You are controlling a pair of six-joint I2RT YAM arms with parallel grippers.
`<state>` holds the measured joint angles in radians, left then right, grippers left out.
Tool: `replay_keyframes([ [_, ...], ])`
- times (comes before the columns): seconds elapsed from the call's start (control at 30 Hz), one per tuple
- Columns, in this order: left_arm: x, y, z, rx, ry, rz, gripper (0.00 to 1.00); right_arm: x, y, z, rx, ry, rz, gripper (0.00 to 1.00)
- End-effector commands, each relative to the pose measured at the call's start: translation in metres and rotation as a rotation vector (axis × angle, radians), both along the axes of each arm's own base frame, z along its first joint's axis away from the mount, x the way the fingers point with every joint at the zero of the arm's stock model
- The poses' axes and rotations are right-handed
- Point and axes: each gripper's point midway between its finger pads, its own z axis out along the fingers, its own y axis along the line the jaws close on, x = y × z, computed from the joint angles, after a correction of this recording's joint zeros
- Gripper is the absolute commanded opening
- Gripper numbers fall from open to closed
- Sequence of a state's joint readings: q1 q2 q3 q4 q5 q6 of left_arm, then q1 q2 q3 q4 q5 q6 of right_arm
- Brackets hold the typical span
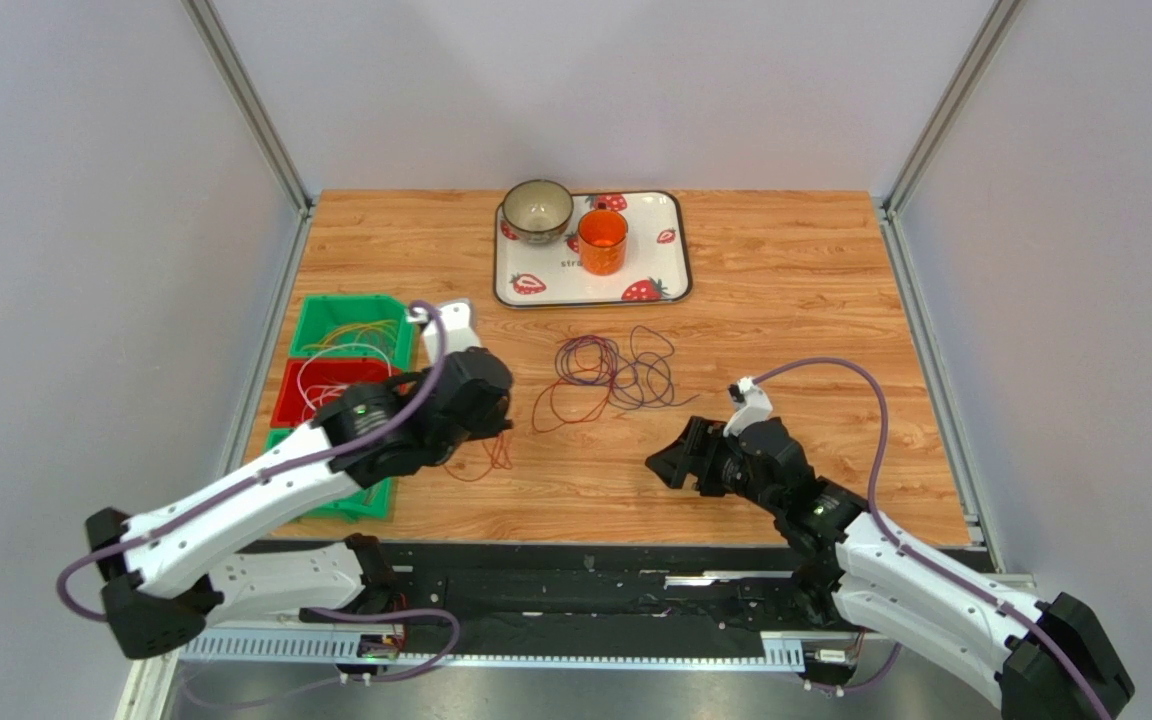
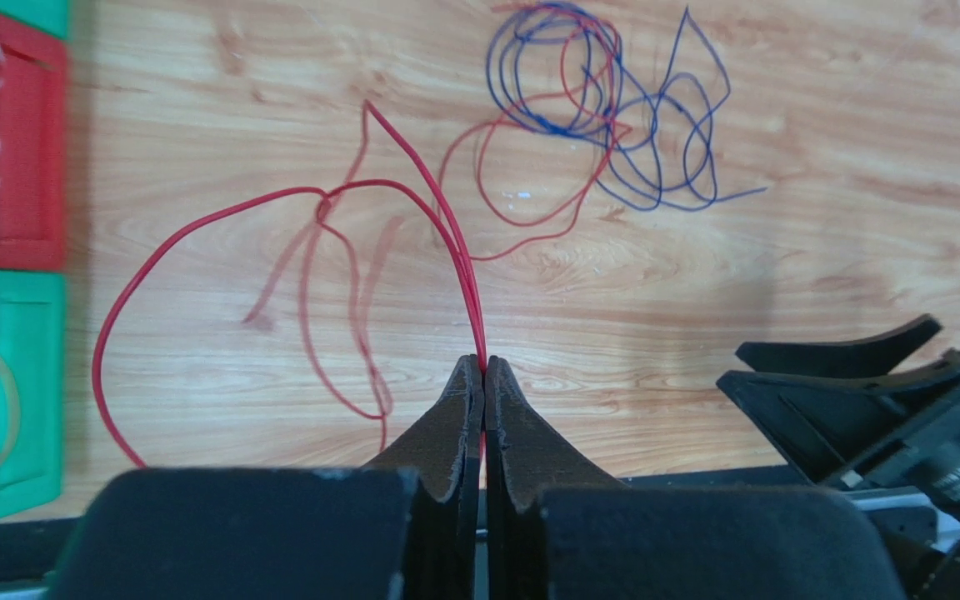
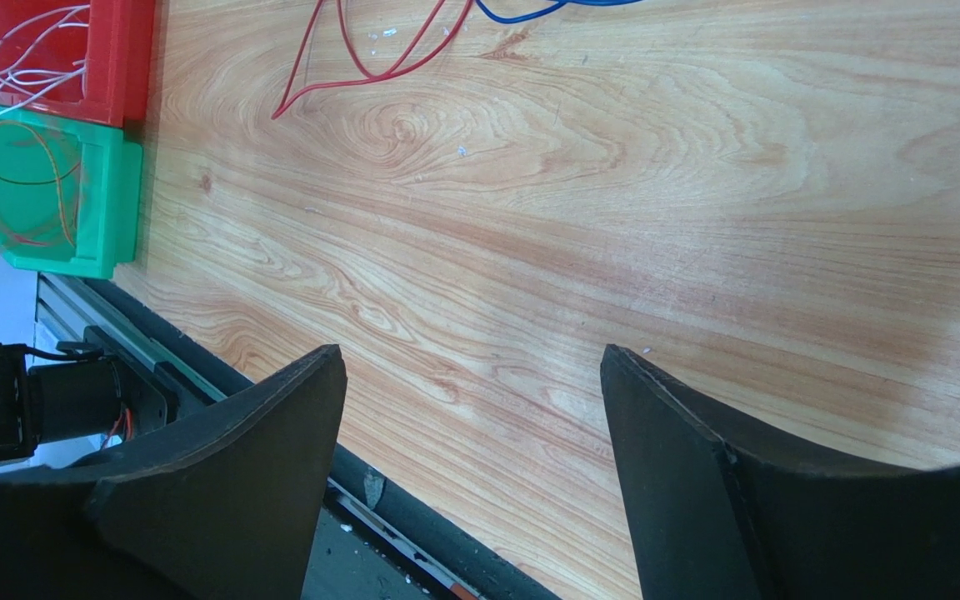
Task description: Untangle the cables
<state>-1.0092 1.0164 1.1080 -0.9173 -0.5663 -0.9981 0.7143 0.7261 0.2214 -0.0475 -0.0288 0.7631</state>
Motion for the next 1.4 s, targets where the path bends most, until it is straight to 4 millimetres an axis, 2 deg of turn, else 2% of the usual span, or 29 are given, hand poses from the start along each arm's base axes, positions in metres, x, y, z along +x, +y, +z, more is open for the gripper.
replay_keyframes([
  [0.0,-0.011,0.057,0.04,0.051,-0.072,0.043,0.0,0.007,0.006,0.015,0.026,-0.038,0.006,0.78],
  [0.2,-0.021,0.116,0.073,0.106,-0.119,0.149,0.0,0.008,0.006,0.014,0.024,-0.032,0.005,0.78],
  [0.43,-0.039,0.173,0.087,0.18,-0.131,0.306,0.0,0.007,0.007,0.013,0.017,-0.027,0.013,0.78],
  [0.53,-0.048,0.192,0.081,0.195,-0.112,0.39,0.0,0.007,0.007,0.013,0.018,-0.026,0.012,0.77],
  [0.63,-0.056,0.206,0.067,0.205,-0.086,0.48,0.0,0.007,0.007,0.014,0.018,-0.027,0.014,0.77],
  [0.67,-0.06,0.212,0.057,0.218,-0.062,0.526,0.0,0.007,0.007,0.014,0.018,-0.027,0.014,0.77],
  [0.83,-0.065,0.232,0.035,0.245,-0.041,0.677,0.0,0.005,0.007,0.014,0.019,-0.029,0.023,0.77],
  [0.9,-0.067,0.236,0.021,0.257,-0.022,0.723,0.0,0.004,0.007,0.013,0.018,-0.026,0.024,0.77],
  [1.0,-0.064,0.239,0.004,0.271,0.005,0.764,0.0,0.004,0.007,0.014,0.019,-0.031,0.027,0.77],
  [1.13,-0.06,0.247,0.001,0.247,0.004,0.857,0.0,0.003,0.008,0.014,0.02,-0.029,0.031,0.77],
  [1.37,-0.046,0.253,-0.014,0.214,0.041,0.911,0.0,0.003,0.009,0.013,0.014,-0.024,0.039,0.77],
])
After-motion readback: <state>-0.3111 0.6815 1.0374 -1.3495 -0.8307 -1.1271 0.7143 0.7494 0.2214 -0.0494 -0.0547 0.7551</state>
